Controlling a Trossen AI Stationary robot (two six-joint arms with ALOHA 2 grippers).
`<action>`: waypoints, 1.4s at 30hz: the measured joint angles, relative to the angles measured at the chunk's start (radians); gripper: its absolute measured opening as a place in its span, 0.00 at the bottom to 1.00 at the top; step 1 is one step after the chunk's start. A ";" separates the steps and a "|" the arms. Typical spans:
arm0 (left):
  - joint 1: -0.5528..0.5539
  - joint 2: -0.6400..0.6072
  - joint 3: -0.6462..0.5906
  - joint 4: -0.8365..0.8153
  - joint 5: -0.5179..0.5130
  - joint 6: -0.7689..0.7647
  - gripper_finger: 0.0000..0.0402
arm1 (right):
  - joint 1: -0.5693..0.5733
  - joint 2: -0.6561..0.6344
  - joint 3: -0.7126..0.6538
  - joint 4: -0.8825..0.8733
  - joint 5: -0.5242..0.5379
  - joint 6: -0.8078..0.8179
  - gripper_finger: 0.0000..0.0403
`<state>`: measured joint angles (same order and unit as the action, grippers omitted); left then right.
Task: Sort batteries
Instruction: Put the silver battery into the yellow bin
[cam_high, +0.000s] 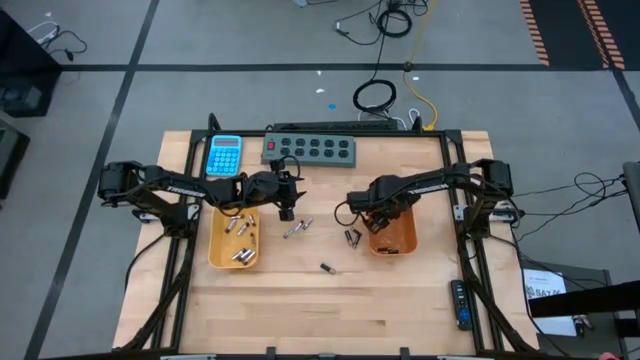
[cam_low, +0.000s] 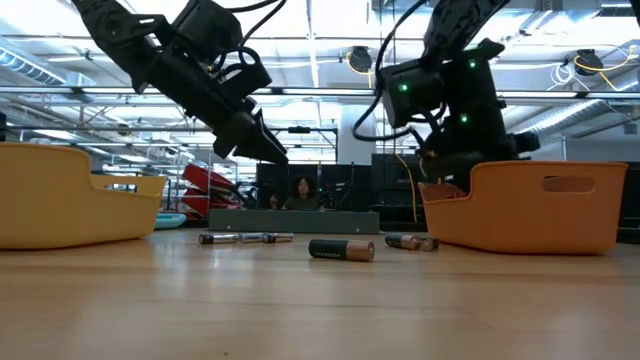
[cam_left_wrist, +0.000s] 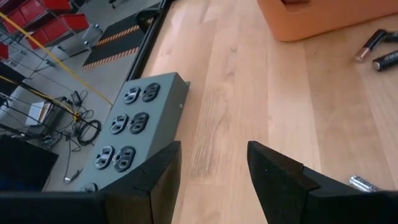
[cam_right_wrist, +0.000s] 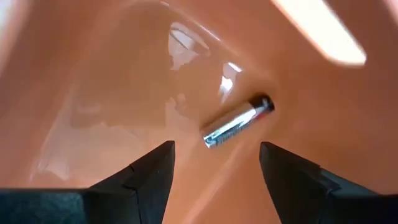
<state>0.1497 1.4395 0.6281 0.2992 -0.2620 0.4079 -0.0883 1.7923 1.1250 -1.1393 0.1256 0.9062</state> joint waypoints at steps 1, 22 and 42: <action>0.000 0.000 0.000 0.006 0.006 -0.001 0.48 | 0.002 0.001 -0.004 -0.001 -0.004 0.031 0.56; -0.002 0.000 0.000 0.056 0.158 0.017 0.48 | -0.031 0.043 -0.013 0.054 0.027 0.251 0.56; -0.018 0.071 0.001 0.107 0.327 -0.025 0.48 | 0.030 0.043 -0.008 0.171 0.008 0.534 0.55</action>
<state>0.1322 1.5108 0.6289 0.4065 0.0655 0.3828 -0.0582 1.8355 1.1165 -0.9681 0.1340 1.4402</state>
